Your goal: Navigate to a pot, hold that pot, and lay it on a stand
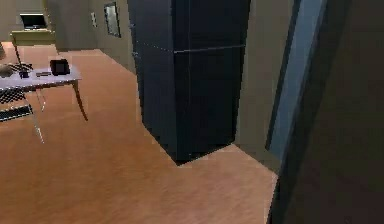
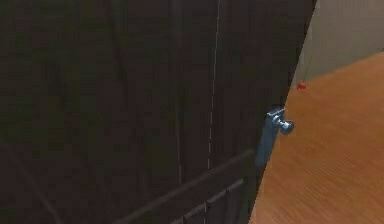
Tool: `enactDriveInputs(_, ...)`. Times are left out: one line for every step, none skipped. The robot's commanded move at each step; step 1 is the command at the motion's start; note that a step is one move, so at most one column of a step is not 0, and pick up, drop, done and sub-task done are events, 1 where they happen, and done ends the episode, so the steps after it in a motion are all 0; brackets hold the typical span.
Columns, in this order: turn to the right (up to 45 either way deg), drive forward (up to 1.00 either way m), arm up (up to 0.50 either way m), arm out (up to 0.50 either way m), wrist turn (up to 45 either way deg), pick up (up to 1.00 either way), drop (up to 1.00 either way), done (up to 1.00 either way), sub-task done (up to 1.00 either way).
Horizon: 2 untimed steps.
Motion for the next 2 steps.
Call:
enactDriveInputs(-45.0,0.0,0.0,0.0,0.0,0.0,0.0,0.0,0.0)
enactDriveInputs(-15.0,0.0,0.0,0.0,0.0,0.0,0.0,0.0,0.0)
